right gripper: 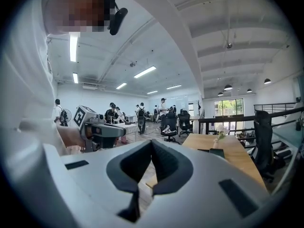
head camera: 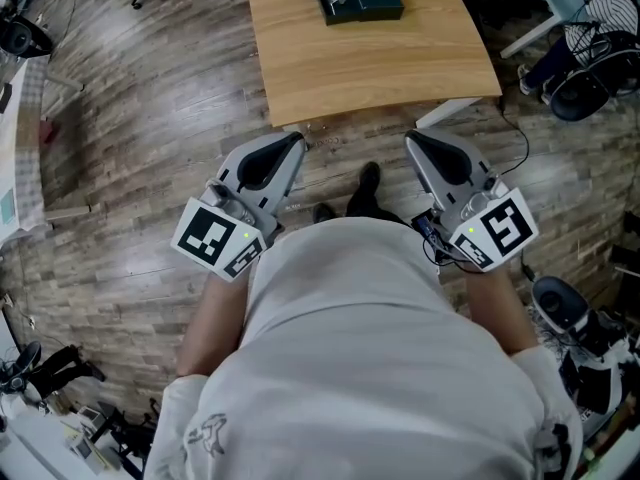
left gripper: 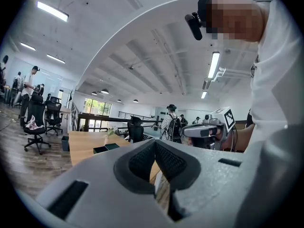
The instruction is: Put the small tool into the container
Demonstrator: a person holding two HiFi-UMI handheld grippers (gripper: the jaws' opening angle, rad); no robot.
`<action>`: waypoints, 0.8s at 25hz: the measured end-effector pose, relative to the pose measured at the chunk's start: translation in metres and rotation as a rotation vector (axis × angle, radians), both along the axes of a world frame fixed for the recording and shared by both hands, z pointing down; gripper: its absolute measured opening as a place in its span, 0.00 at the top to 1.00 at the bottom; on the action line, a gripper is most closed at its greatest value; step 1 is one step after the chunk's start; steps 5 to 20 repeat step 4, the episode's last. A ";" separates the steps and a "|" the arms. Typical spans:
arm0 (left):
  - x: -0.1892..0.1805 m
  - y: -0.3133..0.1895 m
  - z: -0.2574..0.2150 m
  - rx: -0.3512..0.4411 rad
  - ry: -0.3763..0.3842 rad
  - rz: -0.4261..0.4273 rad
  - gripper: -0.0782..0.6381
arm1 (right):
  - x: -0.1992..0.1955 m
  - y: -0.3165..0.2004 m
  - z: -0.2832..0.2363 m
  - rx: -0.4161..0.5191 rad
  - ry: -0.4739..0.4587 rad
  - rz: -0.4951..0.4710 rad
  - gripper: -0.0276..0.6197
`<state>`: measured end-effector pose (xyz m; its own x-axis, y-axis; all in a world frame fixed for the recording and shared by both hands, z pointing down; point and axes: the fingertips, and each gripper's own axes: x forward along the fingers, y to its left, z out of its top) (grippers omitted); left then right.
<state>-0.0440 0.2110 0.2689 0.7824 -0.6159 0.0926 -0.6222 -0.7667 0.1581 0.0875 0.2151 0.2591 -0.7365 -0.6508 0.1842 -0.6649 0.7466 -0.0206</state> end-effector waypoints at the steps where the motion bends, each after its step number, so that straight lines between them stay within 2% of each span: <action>1: 0.000 0.000 0.000 0.000 0.001 0.000 0.88 | 0.000 0.000 0.000 0.000 0.000 0.002 0.95; 20: -0.002 -0.001 0.001 -0.001 0.002 -0.001 0.88 | 0.001 0.000 0.000 -0.001 -0.005 0.011 0.95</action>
